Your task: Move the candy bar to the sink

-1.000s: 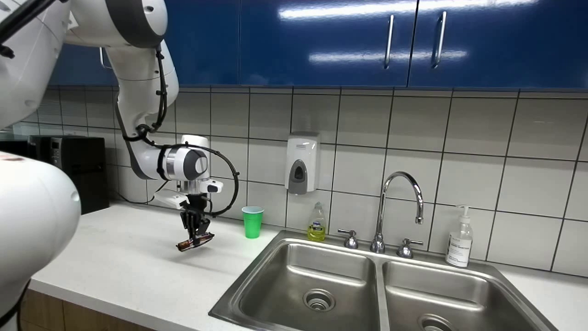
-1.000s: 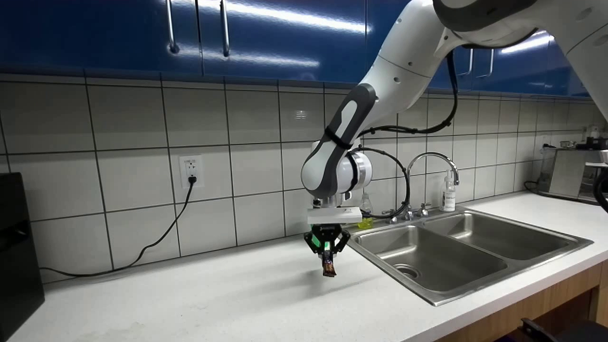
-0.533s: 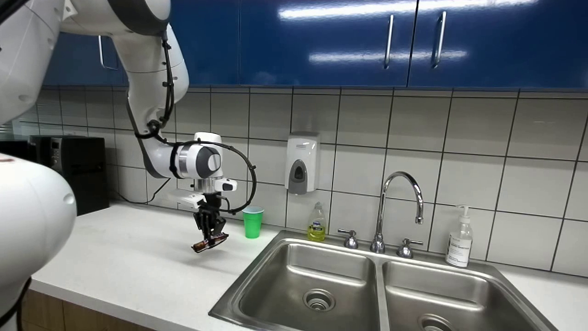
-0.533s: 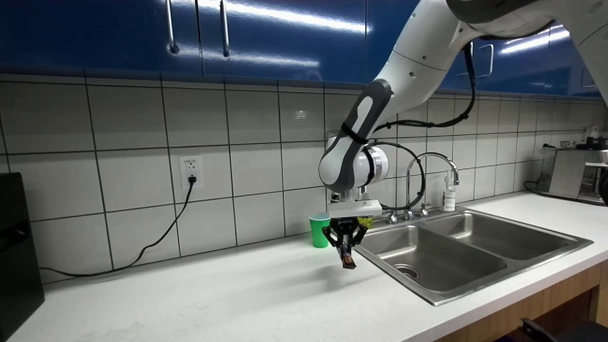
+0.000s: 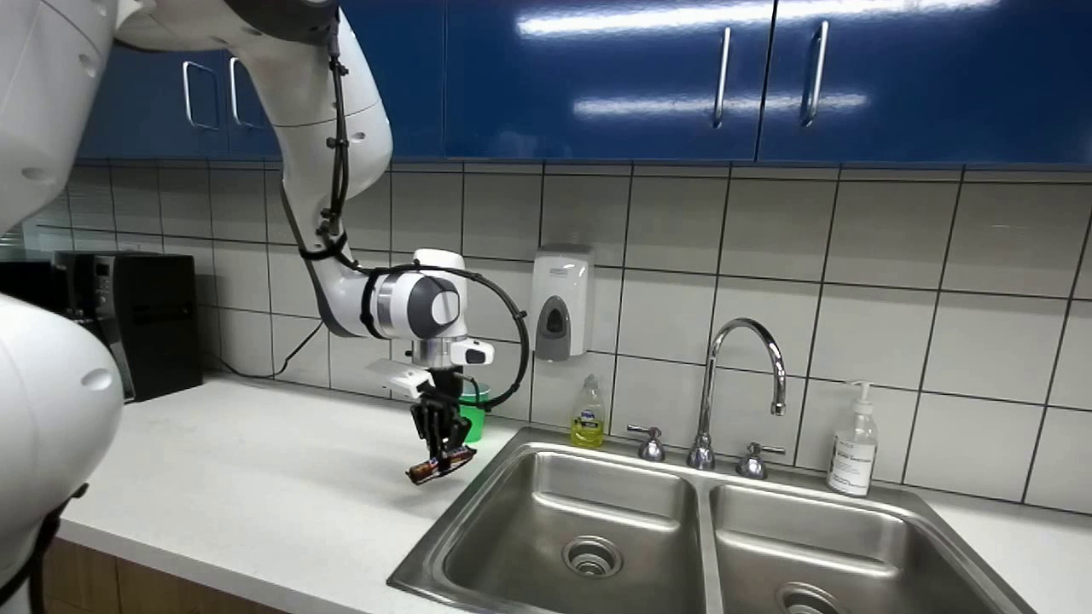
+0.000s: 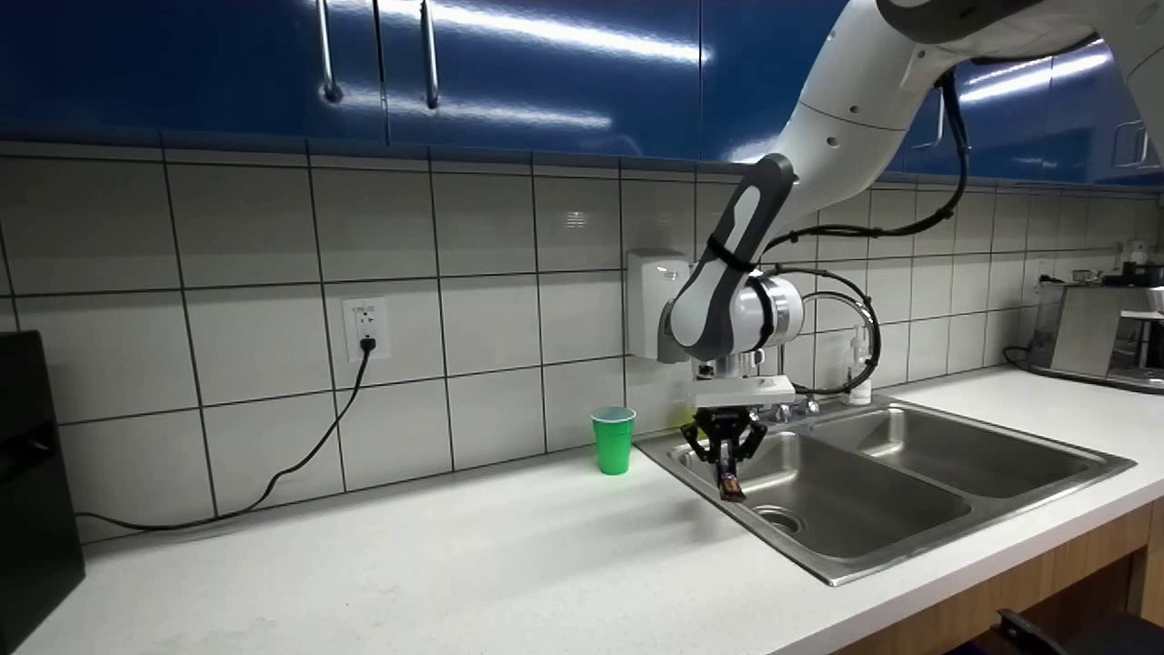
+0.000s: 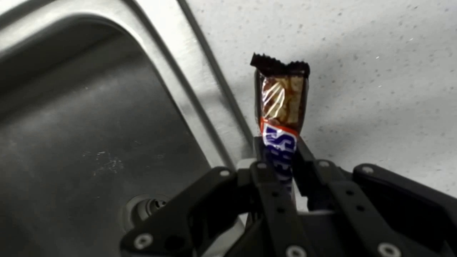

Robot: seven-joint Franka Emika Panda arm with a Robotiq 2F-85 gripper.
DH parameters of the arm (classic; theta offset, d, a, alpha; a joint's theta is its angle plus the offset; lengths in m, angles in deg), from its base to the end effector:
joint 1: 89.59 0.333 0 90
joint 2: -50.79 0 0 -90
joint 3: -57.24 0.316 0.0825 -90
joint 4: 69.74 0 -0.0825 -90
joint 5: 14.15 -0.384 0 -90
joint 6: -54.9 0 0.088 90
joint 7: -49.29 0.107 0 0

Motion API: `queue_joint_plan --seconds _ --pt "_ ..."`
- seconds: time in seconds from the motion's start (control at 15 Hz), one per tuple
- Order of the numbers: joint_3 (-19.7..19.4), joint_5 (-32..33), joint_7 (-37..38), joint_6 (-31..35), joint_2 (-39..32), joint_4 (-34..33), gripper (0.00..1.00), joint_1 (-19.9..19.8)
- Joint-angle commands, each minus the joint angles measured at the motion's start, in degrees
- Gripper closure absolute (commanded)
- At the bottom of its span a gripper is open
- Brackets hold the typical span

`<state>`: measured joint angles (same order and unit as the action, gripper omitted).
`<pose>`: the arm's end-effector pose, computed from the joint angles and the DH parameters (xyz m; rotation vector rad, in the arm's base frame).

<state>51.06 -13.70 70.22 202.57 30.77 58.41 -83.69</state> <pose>0.5456 -0.0035 0.2123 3.0507 -0.5507 0.0010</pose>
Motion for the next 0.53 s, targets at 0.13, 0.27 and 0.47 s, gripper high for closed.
queue_joint_plan --seconds 0.13,0.27,0.47 --pt "-1.35 -1.33 -4.84 3.98 0.89 2.56 0.95 -6.35" --pt "-1.92 -1.79 -5.91 5.16 -0.24 2.09 0.95 -8.29" --pt "-2.62 -2.97 -6.76 7.65 -2.55 1.03 0.95 -10.73"
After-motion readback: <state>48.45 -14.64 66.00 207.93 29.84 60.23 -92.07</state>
